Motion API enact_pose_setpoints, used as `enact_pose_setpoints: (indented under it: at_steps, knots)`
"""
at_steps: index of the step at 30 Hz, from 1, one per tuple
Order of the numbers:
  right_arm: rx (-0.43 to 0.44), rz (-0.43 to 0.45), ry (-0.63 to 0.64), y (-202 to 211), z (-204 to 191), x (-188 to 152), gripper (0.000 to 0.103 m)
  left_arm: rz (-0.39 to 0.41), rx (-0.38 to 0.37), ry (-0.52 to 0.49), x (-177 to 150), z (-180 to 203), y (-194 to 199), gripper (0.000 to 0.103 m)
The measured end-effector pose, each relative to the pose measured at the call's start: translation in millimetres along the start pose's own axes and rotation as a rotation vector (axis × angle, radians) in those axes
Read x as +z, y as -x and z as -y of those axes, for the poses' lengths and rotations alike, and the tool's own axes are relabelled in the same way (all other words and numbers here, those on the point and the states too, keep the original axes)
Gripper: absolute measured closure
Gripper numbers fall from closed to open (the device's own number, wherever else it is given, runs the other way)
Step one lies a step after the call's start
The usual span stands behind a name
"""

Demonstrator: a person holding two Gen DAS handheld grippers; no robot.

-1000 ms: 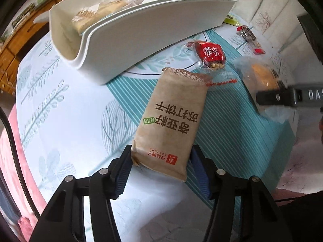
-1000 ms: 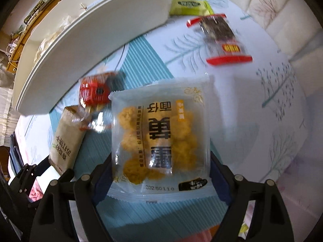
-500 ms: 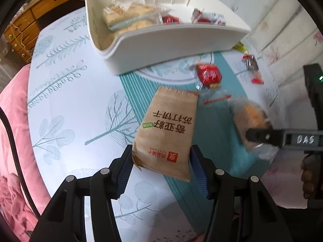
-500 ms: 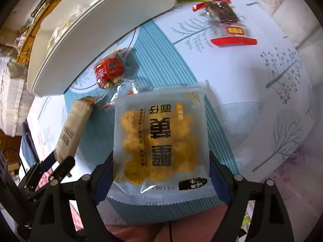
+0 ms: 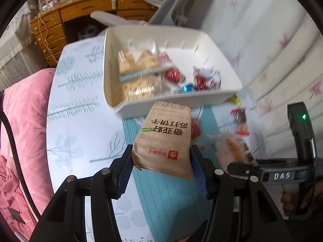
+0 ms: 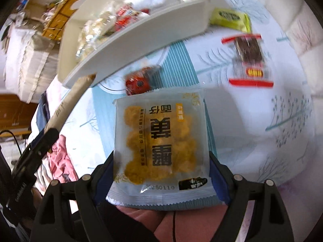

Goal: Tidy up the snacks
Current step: 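Lift the biscuit box with the left tool while the right tool lifts the puffs bag over the tray, then lower both held bags into the white tray and open both tools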

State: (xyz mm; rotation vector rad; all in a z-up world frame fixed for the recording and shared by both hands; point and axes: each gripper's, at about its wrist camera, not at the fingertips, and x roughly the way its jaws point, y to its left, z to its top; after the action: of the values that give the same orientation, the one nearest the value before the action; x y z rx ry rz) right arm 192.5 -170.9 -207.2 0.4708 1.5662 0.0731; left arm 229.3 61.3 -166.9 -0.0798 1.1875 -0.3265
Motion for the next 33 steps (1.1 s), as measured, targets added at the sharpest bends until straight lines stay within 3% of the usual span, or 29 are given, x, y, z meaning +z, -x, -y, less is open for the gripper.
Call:
enact_pose_setpoints:
  at_steps: [9,16,24,33]
  knots:
    - [0.020,0.046,0.132,33.7,-11.2,-14.5,0.019,0.117,0.019,0.057,31.7,17.8,28.8,0.050]
    - [0.032,0.086,0.196,42.5,-34.3,17.9,0.019,0.202,0.022,0.104,53.7,29.9,31.1,0.050]
    - [0.058,0.159,0.262,57.7,-34.6,55.5,0.019,0.278,0.034,0.178,79.7,42.0,16.2,0.049]
    - [0.122,0.205,0.293,51.4,-20.0,97.0,0.019,0.300,0.057,0.246,106.4,51.9,-15.0,0.049]
